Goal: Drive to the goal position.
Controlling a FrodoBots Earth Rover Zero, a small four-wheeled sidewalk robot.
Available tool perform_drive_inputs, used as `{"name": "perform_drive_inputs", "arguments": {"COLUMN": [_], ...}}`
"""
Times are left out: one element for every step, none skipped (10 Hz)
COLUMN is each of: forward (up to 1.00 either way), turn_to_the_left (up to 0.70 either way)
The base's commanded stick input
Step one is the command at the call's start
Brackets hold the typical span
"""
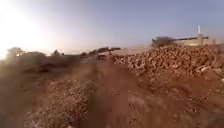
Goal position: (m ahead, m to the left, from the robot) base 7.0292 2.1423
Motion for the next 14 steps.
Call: {"name": "perform_drive_inputs", "arguments": {"forward": [0.69, 0.69, 0.69, 0.69, 0.69, 0.69, 0.69, 0.69, 0.69, 0.69, 0.69, 0.69, 0.69, 0.69], "turn_to_the_left": [0.0, 0.0, 0.0, 0.0, 0.0, 0.0, 0.0, 0.0, 0.0, 0.0, 0.0, 0.0, 0.0, 0.0]}}
